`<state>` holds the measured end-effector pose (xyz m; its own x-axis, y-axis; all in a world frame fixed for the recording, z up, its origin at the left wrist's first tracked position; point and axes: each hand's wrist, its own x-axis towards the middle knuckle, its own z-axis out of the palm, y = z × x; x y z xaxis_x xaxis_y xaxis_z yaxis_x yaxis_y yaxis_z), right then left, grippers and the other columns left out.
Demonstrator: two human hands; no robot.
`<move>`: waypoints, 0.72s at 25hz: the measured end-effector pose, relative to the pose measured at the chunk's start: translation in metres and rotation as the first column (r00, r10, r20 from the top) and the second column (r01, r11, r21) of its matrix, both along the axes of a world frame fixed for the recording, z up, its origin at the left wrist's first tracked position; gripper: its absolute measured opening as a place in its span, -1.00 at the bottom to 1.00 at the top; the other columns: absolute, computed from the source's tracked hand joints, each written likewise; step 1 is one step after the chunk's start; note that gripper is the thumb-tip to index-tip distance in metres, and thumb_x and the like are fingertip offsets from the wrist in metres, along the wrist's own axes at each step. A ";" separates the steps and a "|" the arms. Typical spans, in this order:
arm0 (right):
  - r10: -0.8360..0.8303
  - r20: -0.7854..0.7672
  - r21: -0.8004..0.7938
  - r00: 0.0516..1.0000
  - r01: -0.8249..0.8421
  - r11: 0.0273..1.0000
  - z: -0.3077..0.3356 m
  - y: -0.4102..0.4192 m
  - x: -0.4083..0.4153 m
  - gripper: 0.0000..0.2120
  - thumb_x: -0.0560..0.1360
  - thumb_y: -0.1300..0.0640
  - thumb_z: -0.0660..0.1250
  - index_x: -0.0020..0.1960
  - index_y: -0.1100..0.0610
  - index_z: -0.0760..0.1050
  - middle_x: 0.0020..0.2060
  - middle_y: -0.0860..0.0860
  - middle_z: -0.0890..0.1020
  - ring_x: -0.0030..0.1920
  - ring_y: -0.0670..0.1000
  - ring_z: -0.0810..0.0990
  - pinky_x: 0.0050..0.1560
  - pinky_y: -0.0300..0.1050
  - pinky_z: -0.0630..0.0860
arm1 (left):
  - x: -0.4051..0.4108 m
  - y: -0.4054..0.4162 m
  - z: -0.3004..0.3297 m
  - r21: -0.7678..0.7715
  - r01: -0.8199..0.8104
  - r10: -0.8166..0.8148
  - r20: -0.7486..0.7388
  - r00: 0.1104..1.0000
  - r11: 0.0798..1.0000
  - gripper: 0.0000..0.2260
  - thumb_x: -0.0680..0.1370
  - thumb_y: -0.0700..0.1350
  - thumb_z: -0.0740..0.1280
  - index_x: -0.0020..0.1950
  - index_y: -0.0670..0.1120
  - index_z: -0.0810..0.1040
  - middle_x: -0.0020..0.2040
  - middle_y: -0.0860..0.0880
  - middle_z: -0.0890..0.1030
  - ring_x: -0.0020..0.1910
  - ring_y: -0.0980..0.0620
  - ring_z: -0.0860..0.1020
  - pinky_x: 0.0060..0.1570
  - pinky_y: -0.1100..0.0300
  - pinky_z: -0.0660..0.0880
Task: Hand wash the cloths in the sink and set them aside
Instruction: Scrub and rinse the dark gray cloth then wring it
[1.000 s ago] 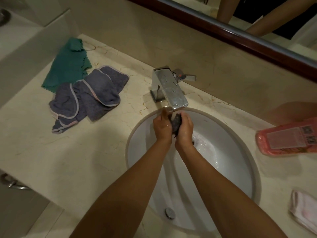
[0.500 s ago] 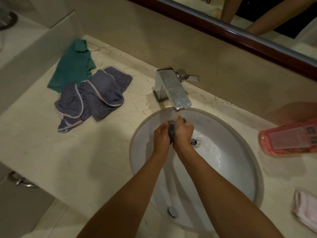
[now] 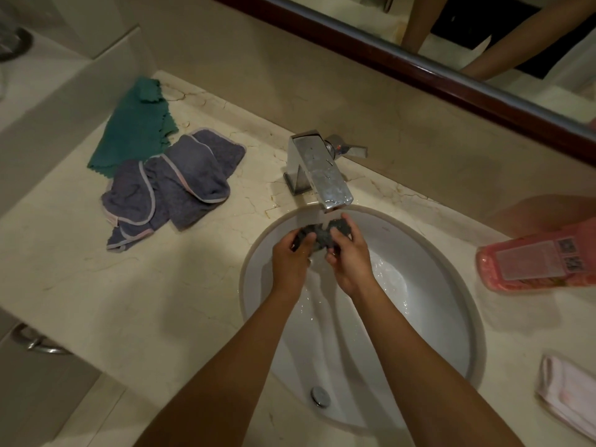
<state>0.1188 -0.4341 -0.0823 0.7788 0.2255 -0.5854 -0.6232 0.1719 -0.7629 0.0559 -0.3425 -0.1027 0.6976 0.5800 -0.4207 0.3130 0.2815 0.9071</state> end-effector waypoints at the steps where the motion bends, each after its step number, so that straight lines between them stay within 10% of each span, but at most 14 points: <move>1: 0.069 0.054 -0.144 0.996 -0.060 0.988 0.001 -0.003 0.000 -0.72 0.64 0.16 0.28 0.34 -0.01 0.47 -0.04 0.08 0.59 -0.32 -0.11 0.54 -0.45 -0.28 0.41 | 0.004 0.002 0.001 0.011 -0.032 0.033 -0.035 0.999 0.999 -0.88 0.63 -0.05 0.35 -0.06 0.00 0.65 -0.20 0.03 0.68 -0.26 0.15 0.60 -0.31 0.31 0.52; 6: 0.259 -0.084 -0.559 0.962 -0.261 0.787 0.007 -0.004 -0.002 -0.66 0.62 -0.24 0.19 -0.07 -0.05 0.60 -0.04 0.03 0.69 0.01 0.05 0.64 -0.01 -0.07 0.61 | 0.024 0.009 0.013 -0.157 -0.134 0.109 -0.154 0.982 0.978 -0.68 0.66 0.13 0.21 -0.07 -0.02 0.64 -0.13 -0.04 0.67 -0.10 0.03 0.64 -0.28 0.32 0.54; 12: 0.318 0.005 -0.139 0.948 -0.315 0.939 0.005 -0.013 -0.004 -0.65 0.65 -0.08 0.21 0.23 0.14 0.57 0.13 0.16 0.68 0.14 0.08 0.66 0.03 -0.12 0.60 | 0.029 0.011 0.023 -0.515 -0.022 -0.073 -0.163 0.984 0.857 -0.42 0.62 0.32 0.11 0.07 -0.14 0.66 -0.06 -0.14 0.74 -0.05 -0.07 0.71 -0.04 0.06 0.62; 18: -0.023 -0.130 -0.094 0.991 0.010 0.995 0.002 -0.008 -0.003 -0.72 0.66 -0.02 0.24 0.09 0.14 0.62 -0.11 0.09 0.75 -0.10 0.04 0.75 -0.20 -0.14 0.65 | 0.027 0.000 0.016 -0.329 0.056 -0.073 -0.041 0.996 0.943 -0.68 0.63 -0.02 0.34 0.16 -0.27 0.63 0.04 -0.26 0.69 0.09 -0.26 0.66 0.14 -0.06 0.61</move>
